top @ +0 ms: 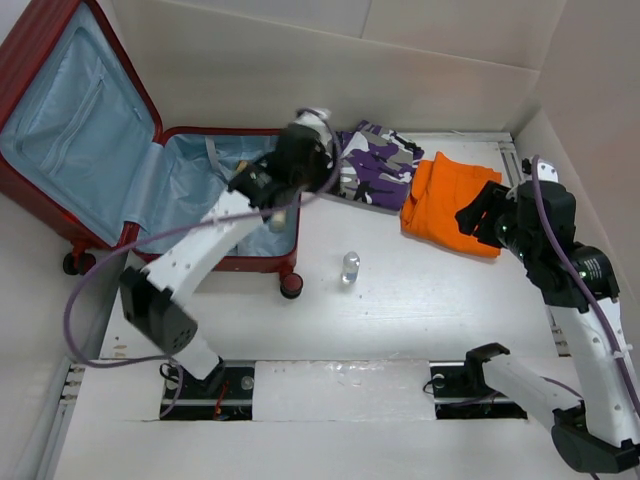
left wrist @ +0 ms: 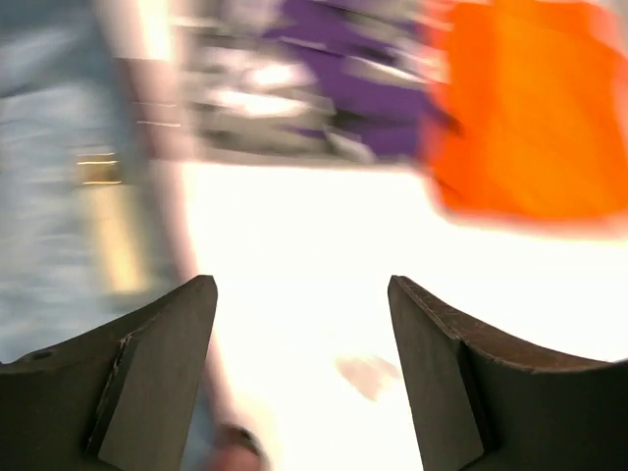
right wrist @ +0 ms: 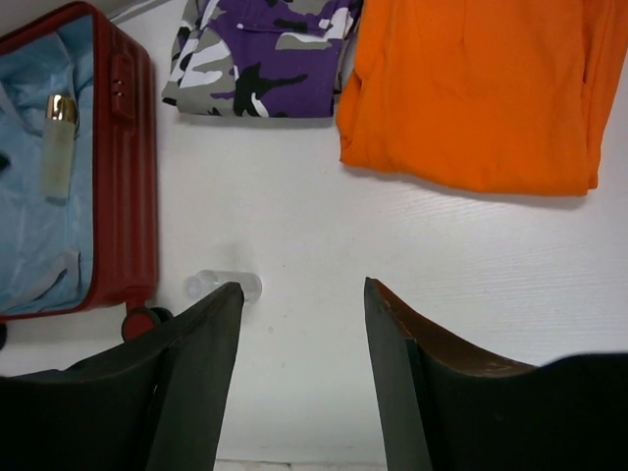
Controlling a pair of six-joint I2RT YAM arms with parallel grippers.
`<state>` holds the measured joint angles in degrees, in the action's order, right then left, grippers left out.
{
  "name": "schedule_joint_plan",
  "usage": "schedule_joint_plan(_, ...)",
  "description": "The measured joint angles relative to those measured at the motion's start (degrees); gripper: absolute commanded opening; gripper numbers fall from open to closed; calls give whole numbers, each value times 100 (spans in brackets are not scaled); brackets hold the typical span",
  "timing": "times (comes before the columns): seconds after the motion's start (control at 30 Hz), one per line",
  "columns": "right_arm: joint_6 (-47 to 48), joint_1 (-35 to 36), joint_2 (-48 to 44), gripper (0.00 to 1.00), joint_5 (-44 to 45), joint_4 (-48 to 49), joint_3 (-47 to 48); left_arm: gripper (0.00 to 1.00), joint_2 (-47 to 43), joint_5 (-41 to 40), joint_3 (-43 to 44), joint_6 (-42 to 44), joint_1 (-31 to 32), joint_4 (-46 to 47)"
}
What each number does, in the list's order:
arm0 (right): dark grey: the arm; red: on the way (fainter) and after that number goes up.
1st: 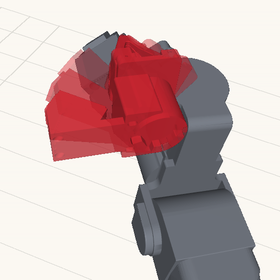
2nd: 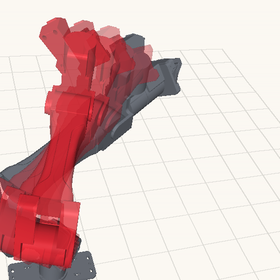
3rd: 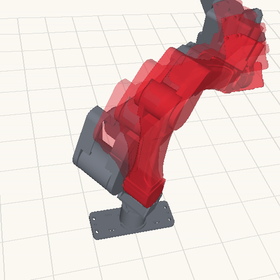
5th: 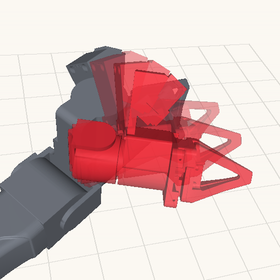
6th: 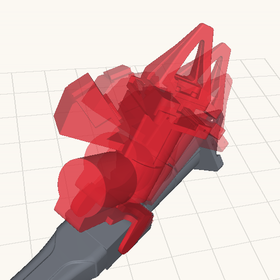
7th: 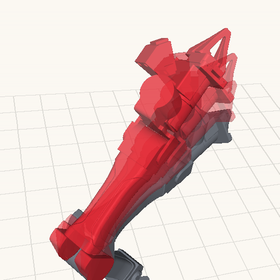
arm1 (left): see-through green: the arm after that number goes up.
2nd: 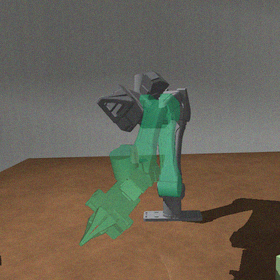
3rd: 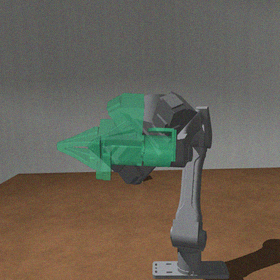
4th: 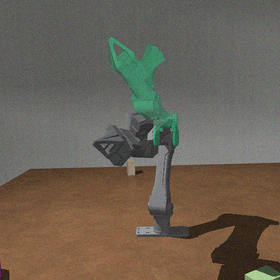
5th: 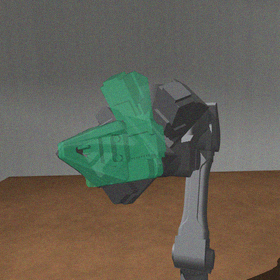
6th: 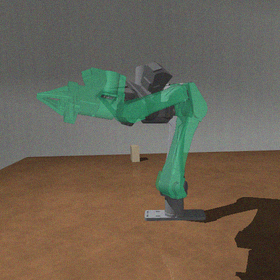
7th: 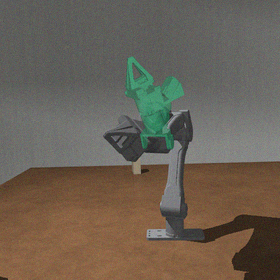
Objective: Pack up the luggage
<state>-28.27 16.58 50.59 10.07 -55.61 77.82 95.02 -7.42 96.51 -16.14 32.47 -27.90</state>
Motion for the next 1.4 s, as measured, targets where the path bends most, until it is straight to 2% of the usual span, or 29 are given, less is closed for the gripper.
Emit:
schedule_joint_plan(0.03,-9,2,17,58,0,2,-9,67,-345,-20,-177,15,463,61)
schedule_joint_plan(0.13,-31,0,116,70,2,79,-11,67,-870,94,-686,-63,1810,201)
schedule_joint_plan(0.23,-48,2,243,83,-24,111,-33,68,-892,337,-1333,-350,2293,201)
schedule_joint_plan(0.3,-50,2,306,89,-85,136,-83,69,-793,396,-1812,-535,2291,131)
schedule_joint_plan(0.4,-46,2,326,91,-223,186,-201,70,-551,363,-2120,-706,2277,-48)
schedule_joint_plan(0.83,-48,2,188,92,-457,258,-328,70,680,-227,-1810,-769,2319,74)
schedule_joint_plan(1.0,-46,2,184,92,-498,254,-376,60,977,-468,-1589,-719,2319,107)
schedule_joint_plan(1.03,-46,2,184,91,-501,256,-376,53,997,-501,-1565,-708,2319,118)
schedule_joint_plan(1.13,-44,2,195,91,-518,256,-376,41,1056,-590,-1521,-686,2319,157)
schedule_joint_plan(1.17,-42,2,203,91,-518,254,-376,33,1071,-619,-1510,-682,2319,157)
schedule_joint_plan(1.4,-13,2,260,89,-542,254,-376,24,1093,-717,-1497,-671,2319,181)
